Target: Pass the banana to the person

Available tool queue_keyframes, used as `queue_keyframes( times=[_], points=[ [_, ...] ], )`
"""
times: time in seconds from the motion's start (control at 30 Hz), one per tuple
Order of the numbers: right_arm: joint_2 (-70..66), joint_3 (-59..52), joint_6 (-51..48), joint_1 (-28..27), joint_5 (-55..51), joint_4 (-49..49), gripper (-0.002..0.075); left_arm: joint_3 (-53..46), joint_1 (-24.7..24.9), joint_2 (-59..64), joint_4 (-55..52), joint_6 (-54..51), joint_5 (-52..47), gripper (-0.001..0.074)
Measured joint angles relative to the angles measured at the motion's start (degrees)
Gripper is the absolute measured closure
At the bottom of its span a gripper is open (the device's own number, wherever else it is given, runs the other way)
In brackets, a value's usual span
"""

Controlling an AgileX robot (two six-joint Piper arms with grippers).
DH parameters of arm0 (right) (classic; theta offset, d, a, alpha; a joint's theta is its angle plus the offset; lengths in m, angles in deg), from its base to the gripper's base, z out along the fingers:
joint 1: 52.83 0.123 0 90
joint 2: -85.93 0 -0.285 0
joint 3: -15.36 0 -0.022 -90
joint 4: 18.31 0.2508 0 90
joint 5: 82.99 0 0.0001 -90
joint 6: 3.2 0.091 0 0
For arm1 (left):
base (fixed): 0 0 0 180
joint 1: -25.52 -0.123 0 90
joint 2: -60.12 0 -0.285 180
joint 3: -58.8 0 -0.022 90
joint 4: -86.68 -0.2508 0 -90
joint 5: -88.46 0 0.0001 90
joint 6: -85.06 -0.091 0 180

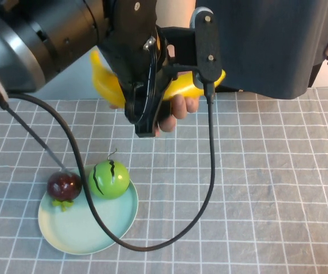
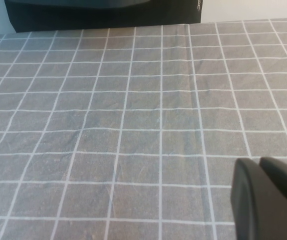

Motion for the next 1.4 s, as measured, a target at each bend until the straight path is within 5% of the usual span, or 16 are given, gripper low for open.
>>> queue_keyframes(
  times=[0.17, 0.43, 0.53, 0.67, 0.77, 1.07, 1.4],
  points=[
    [0.0, 0.0, 0.0, 0.0, 0.0, 0.0, 0.0733, 0.0, 0.0, -1.6, 1.0, 0.6, -0.8, 0.0095],
    [0.0, 0.0, 0.0, 0.0, 0.0, 0.0, 0.0733, 0.0, 0.0, -11.1, 1.1, 10.5, -0.6, 0.007],
    [0.0, 0.0, 0.0, 0.0, 0.0, 0.0, 0.0733, 0.0, 0.0, -15.4, 1.3, 19.6, -0.7, 0.0199],
    [0.0, 0.0, 0.0, 0.0, 0.0, 0.0, 0.0733, -0.4, 0.0, -21.4, 1.3, 27.5, -0.9, 0.0582],
    [0.0, 0.0, 0.0, 0.0, 0.0, 0.0, 0.0733, -3.2, 0.0, -26.6, 1.3, 30.7, -1.0, 0.0691],
    [0.0, 0.0, 0.0, 0.0, 0.0, 0.0, 0.0733, -26.0, 0.0, -44.7, 1.4, 41.7, -0.9, 0.0736],
    [0.0, 0.0, 0.0, 0.0, 0.0, 0.0, 0.0733, -59.2, 0.0, -69.1, 1.3, 62.0, 13.5, 0.0738]
  ],
)
